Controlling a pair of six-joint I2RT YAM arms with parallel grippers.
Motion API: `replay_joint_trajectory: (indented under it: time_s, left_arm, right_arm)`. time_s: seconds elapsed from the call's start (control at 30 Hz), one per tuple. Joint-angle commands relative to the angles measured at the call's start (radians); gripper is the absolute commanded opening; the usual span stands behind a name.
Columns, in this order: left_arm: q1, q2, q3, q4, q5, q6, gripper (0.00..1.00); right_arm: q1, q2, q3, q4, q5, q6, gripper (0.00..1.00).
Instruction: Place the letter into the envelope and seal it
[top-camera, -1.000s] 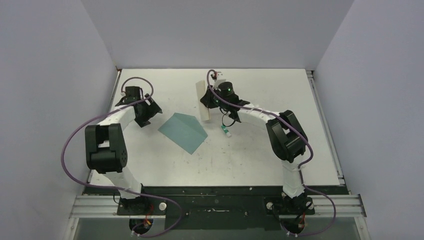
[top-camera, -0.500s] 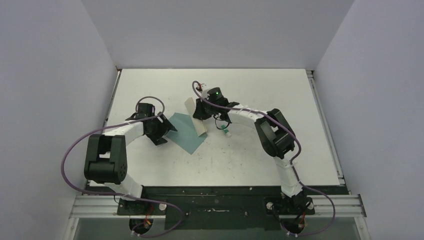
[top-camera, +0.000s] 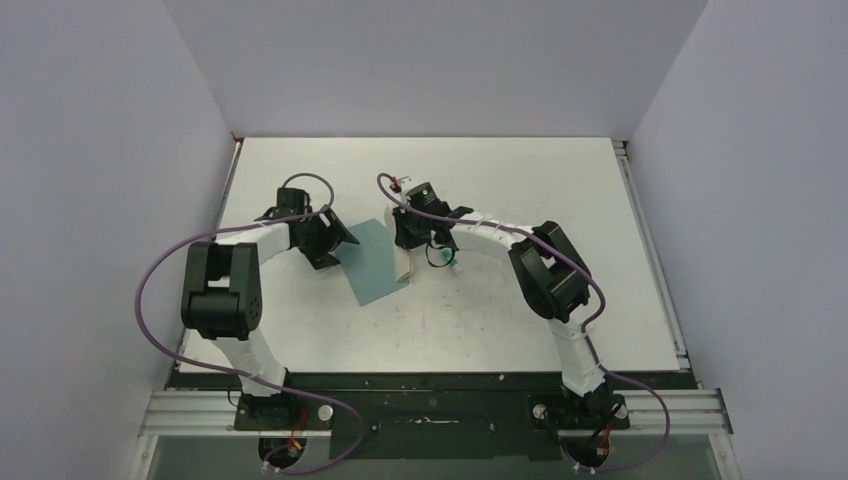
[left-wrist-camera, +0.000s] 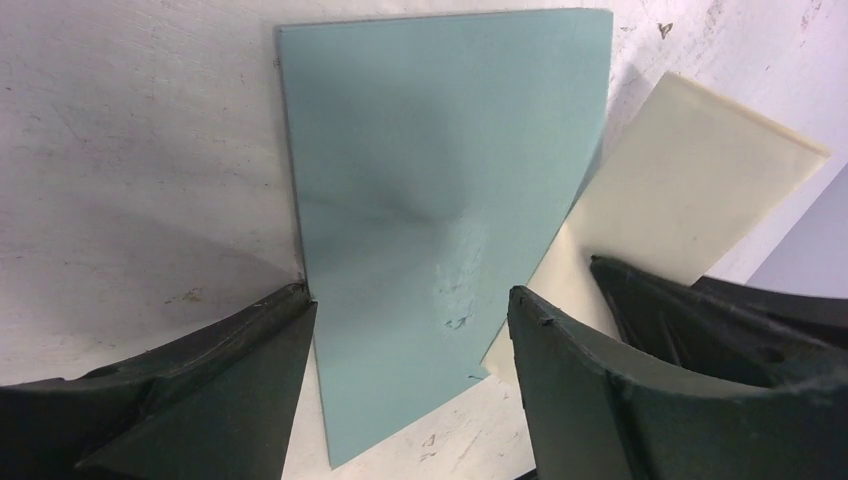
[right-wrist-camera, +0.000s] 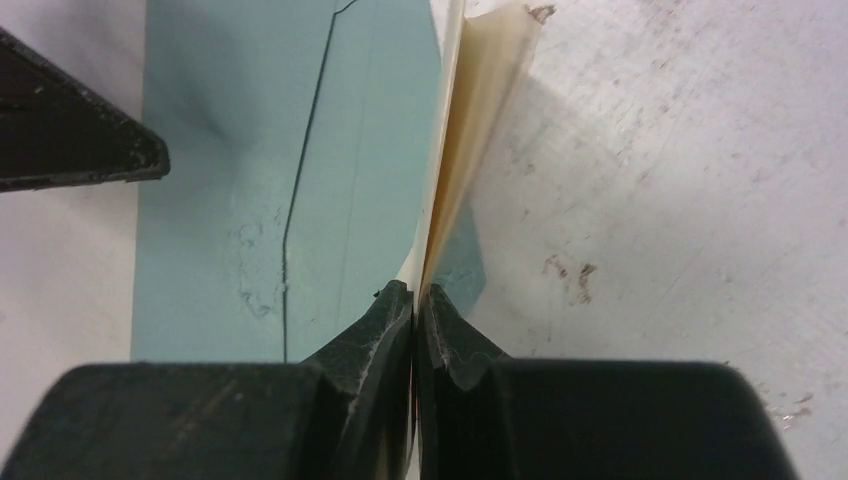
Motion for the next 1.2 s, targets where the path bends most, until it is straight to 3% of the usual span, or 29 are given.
replay_joint_trajectory:
  time_s: [0.0,0.17,0.3,0.47,0.73,1.17]
  left_arm:
    - [0.005,-0.004,0.022,-0.037,-0.062,0.055,0.71]
    - [0.009,-0.047,-0.009,-0.101,-0.122,0.101,0.73]
    - [0.009,-0.05,-0.032,-0.101,-0.098,0.088,0.72]
    - [0.009,-0.032,-0.058,-0.096,-0.045,0.047,0.69]
    - [0.01,-0.014,-0.078,-0.14,-0.032,-0.003,0.59]
    - [0.012,-0.007,-0.137,-0.086,0.001,-0.108,0.51]
  right_arm:
    - [0.028,-0.082,-0.038,0.03,0.021,0.055,0.05]
    - [-0.01,-0.086,-0.048,0.131,-0.039,0.086,0.05]
    - [-0.063,-0.067,-0.09,0.309,-0.173,0.178,0.05]
    - [-0.073,-0.005,-0.094,0.424,-0.201,0.18,0.05]
    - [-0.061,0.031,-0.189,0.642,-0.163,0.196,0.05]
    - [-0.016,0.04,-0.307,0.82,-0.092,0.196,0.05]
